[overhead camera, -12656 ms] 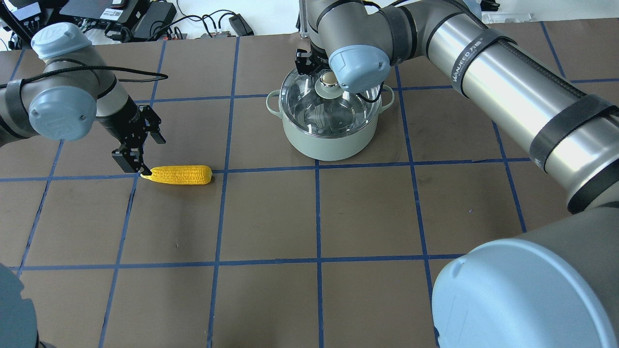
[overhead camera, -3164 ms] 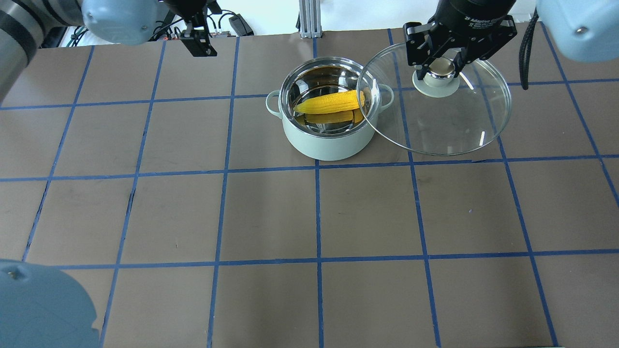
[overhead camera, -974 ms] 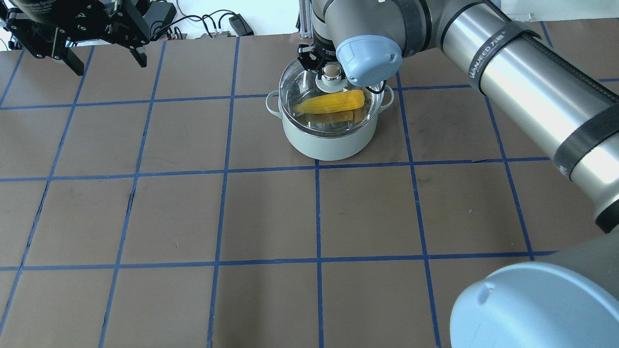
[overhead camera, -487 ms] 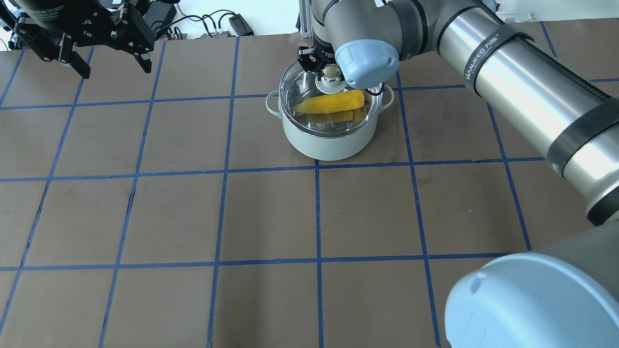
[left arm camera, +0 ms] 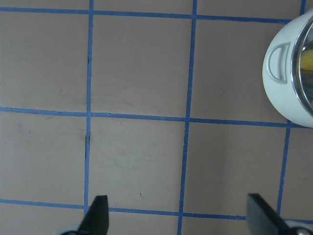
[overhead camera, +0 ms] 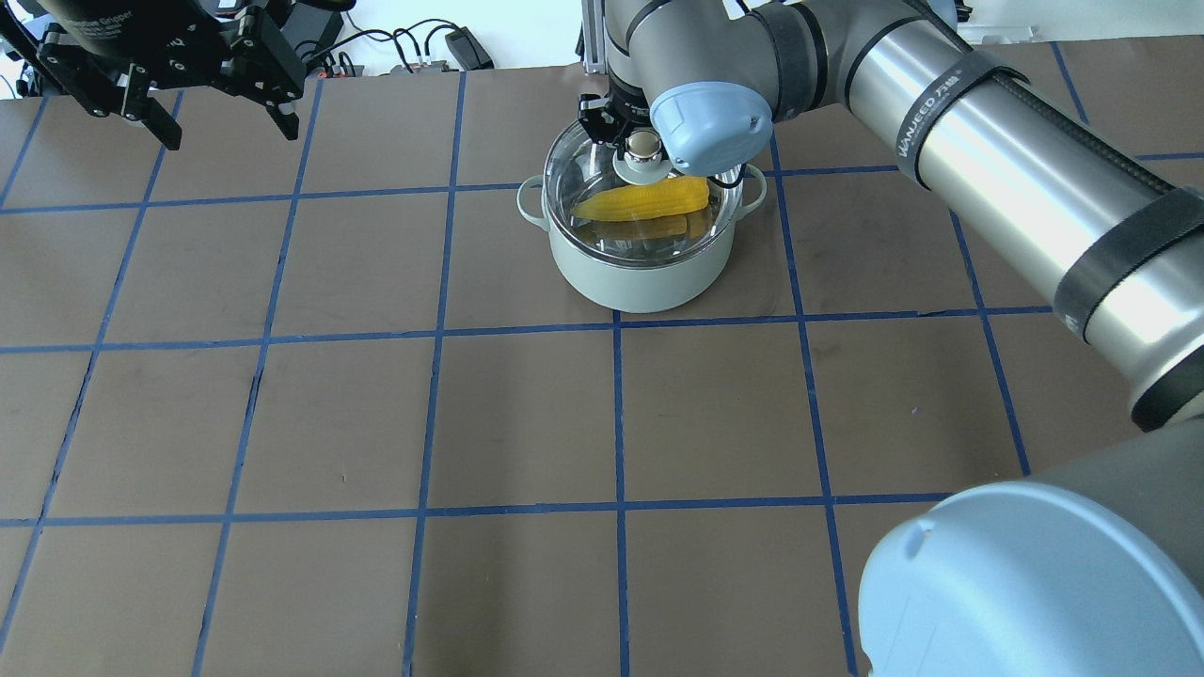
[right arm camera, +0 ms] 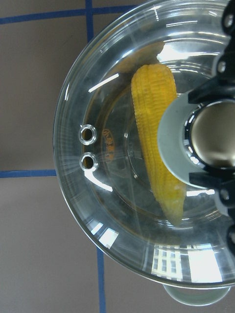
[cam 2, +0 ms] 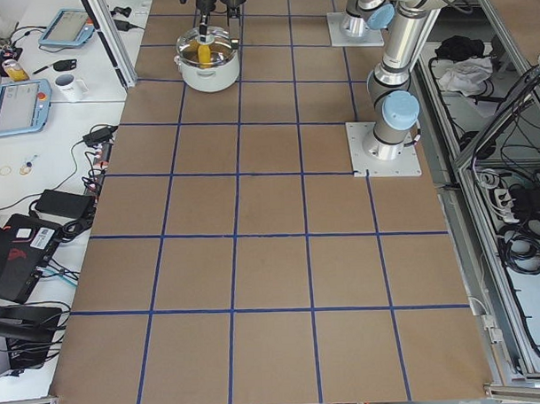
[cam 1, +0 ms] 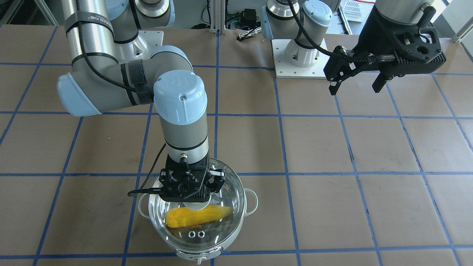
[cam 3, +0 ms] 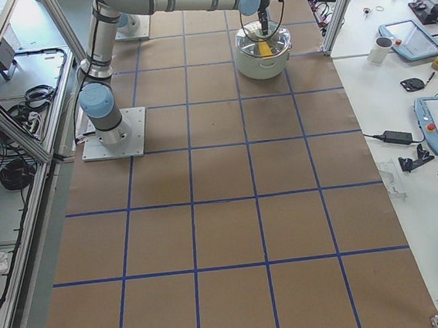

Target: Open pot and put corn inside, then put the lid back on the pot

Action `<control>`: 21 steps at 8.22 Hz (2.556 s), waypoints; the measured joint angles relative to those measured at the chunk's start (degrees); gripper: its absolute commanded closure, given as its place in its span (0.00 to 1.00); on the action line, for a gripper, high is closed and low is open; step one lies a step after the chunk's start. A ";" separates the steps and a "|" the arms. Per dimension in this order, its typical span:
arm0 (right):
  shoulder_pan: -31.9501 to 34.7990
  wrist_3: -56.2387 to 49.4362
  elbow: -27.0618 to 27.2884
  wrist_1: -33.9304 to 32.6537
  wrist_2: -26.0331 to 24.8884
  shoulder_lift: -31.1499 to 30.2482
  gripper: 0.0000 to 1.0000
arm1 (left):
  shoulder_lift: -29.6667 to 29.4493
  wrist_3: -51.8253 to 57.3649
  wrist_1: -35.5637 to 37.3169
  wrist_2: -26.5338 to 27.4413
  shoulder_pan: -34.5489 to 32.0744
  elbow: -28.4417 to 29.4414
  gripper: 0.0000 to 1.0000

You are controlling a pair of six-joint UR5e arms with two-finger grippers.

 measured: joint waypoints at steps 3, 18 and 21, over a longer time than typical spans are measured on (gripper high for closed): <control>0.00 0.09 0.01 -0.48 0.17 0.47 0.93 | -0.26 -0.47 0.34 0.01 0.00 0.00 0.00; -0.01 -0.29 0.66 -1.04 0.19 0.89 0.91 | -1.05 -0.57 2.85 -3.79 -0.09 -2.96 0.00; 0.00 0.02 0.82 -1.13 0.15 1.08 0.15 | -0.65 -0.81 2.79 -3.87 -0.09 -2.98 0.00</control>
